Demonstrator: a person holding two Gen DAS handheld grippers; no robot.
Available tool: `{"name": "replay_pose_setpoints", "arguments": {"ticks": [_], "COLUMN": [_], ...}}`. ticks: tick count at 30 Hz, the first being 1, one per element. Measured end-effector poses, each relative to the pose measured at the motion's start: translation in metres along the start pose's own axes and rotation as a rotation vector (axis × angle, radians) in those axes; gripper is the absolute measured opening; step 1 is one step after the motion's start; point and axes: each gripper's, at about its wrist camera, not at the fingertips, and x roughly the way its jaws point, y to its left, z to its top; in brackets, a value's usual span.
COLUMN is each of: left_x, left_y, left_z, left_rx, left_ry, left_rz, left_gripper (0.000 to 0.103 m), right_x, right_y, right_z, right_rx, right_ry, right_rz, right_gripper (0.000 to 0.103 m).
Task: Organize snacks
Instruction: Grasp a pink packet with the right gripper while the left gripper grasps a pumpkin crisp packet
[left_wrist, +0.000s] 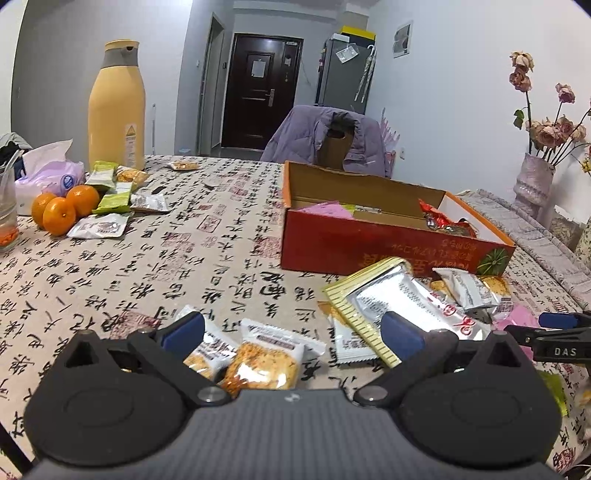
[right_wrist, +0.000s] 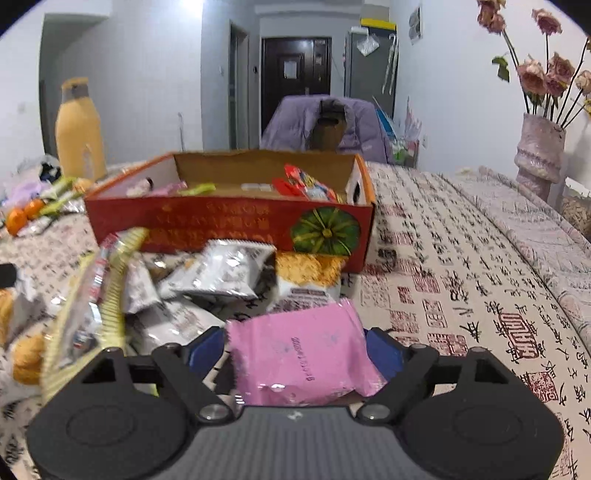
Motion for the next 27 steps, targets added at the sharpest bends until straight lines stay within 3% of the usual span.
{"name": "replay_pose_setpoints", "arguments": {"ticks": [4,6,9,18,21,27], "left_x": [0.000,0.002,0.004,0.006,0.015,0.027], "left_y": [0.007,0.010,0.014,0.001,-0.003,-0.006], "left_z": [-0.002,-0.002,-0.002,-0.009,-0.012,-0.014], "left_rx": [-0.001,0.001,0.004,0.094,0.108,0.115], "left_ry": [0.016,0.029,0.047,0.065,0.086,0.110], "left_rz": [0.024,0.041,0.054,0.045,0.046,0.044], "left_gripper": [0.103,0.103,0.103,0.101,0.089,0.047], "right_x": [0.010,0.009,0.005,-0.025,-0.032,-0.037], "right_y": [-0.008,-0.010,-0.011,-0.016,-0.015,-0.015], "right_z": [-0.005,-0.005,-0.006,-0.009,-0.011,-0.015], "right_rx": [0.029,0.028,0.040,0.087,0.084,0.094], "right_ry": [0.033,0.029,0.008,-0.111,-0.126,-0.132], "right_rz": [0.027,0.023,0.017,-0.008,-0.006,-0.002], "right_gripper": [0.093,0.088,0.070,0.066,0.066,0.066]}}
